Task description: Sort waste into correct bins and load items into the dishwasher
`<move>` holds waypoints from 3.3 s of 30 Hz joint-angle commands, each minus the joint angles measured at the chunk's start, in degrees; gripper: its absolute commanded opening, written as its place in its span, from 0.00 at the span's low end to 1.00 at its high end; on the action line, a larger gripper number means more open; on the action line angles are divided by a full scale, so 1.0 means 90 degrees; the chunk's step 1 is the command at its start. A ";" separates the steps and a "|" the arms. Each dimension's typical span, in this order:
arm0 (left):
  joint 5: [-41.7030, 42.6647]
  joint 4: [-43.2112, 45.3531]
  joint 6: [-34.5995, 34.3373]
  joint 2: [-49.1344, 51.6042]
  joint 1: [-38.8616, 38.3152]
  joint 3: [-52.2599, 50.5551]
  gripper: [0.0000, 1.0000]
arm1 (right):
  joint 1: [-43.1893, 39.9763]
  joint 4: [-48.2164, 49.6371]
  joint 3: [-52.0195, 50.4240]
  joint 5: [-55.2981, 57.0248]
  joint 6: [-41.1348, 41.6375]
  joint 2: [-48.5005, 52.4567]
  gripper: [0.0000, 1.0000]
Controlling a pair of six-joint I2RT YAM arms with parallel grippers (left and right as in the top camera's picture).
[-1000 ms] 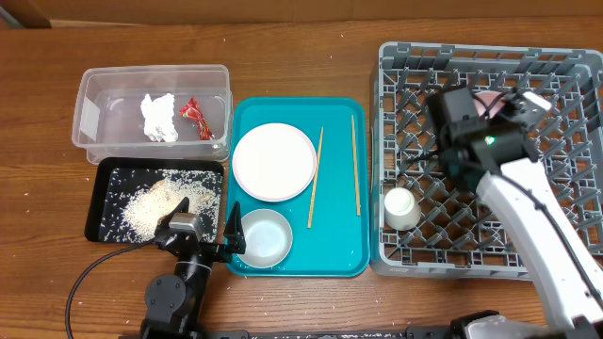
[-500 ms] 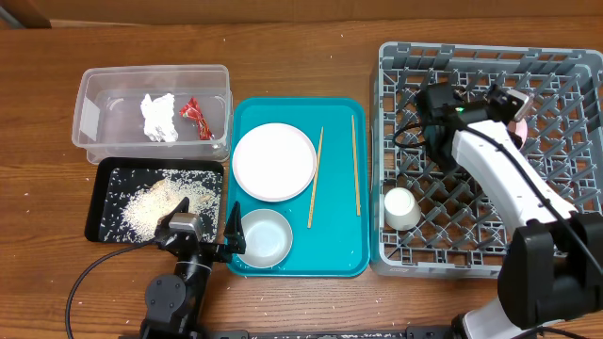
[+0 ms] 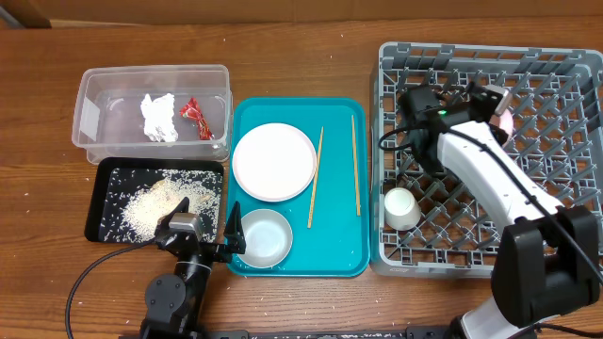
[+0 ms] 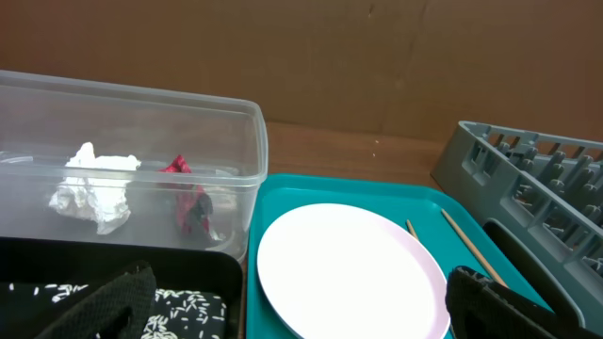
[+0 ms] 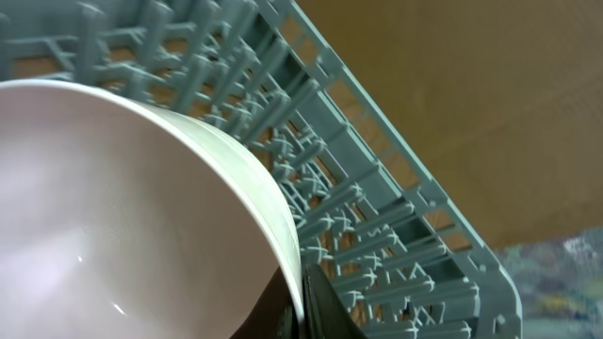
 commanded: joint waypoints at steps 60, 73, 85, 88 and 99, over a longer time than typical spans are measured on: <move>0.0049 0.0019 -0.0024 -0.0061 0.0063 -0.0027 1.00 | 0.0976 -0.0670 0.0342 0.0318 -0.1042 0.0673 0.04; 0.0051 0.0019 -0.0024 -0.0061 0.0063 -0.0027 1.00 | 0.1168 -0.1367 0.0573 -0.0189 -0.0449 0.0670 0.04; 0.0051 0.0019 -0.0024 -0.0061 0.0063 -0.0027 1.00 | 0.1049 -0.2431 0.0976 0.0833 0.1715 0.0663 0.04; 0.0049 0.0019 -0.0022 -0.0061 0.0063 -0.0027 1.00 | 0.0843 -0.2827 0.1226 0.1122 0.2176 0.0663 0.04; 0.0051 0.0019 -0.0024 -0.0061 0.0063 -0.0027 1.00 | -0.0355 -0.2336 0.1234 0.0274 0.2067 0.0678 0.04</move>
